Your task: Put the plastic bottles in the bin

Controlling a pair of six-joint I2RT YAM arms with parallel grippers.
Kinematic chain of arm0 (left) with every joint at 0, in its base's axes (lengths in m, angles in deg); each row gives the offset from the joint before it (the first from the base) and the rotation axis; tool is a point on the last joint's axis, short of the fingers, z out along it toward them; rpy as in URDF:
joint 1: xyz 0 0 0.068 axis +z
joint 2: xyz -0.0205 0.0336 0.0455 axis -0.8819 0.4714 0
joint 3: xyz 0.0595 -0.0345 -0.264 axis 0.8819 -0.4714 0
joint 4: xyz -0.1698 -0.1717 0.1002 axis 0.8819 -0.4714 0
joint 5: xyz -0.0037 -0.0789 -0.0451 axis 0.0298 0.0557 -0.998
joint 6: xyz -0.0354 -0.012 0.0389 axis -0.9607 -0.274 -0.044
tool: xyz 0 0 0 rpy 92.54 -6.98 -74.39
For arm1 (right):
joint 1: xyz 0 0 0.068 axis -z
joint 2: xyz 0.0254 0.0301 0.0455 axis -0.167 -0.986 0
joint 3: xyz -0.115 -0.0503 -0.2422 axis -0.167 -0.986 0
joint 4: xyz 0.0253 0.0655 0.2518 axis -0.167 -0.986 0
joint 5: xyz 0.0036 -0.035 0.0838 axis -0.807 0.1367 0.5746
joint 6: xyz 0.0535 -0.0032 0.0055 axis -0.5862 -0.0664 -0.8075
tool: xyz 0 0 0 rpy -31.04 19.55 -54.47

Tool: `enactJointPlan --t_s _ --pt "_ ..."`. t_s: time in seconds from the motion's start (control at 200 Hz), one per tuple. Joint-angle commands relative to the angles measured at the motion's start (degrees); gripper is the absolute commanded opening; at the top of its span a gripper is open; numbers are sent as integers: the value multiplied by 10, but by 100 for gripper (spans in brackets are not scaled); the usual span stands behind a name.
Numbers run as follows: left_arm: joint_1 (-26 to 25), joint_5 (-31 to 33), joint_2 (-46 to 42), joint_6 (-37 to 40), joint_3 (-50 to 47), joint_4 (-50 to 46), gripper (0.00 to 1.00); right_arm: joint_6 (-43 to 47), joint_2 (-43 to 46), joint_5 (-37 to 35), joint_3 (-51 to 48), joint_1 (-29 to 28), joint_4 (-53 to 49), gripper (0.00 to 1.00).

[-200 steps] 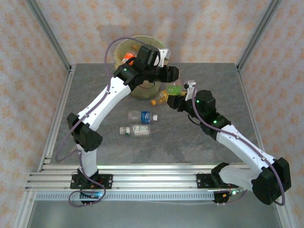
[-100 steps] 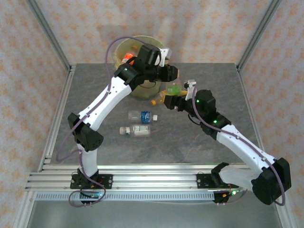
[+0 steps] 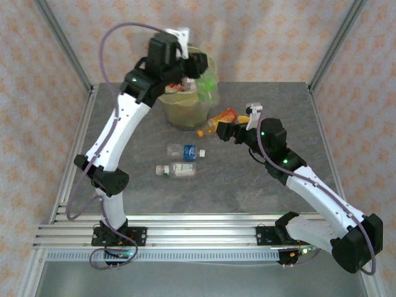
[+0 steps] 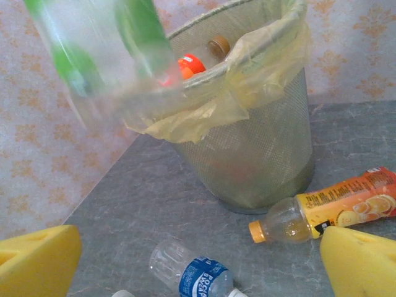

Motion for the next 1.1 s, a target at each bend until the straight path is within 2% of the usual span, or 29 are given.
enactJointPlan --t_s 0.0,0.135,0.27,0.515,0.816,1.096 --pt "44 24 5 -38 55 12 0 -10 10 -22 10 -3 -15 99" --pt "90 36 36 -94 66 36 0 -14 11 -24 6 -3 -18 99" --pt "109 56 64 -125 69 68 0 -18 13 -38 3 -3 -26 99" --pt "110 44 149 -147 138 68 0 -24 17 -58 -1 -3 -39 99" --pt "109 29 216 -160 140 101 0 -28 16 -47 -7 -3 -39 99" --pt "110 14 260 -141 155 60 3 -26 13 -47 -5 -3 -41 99"
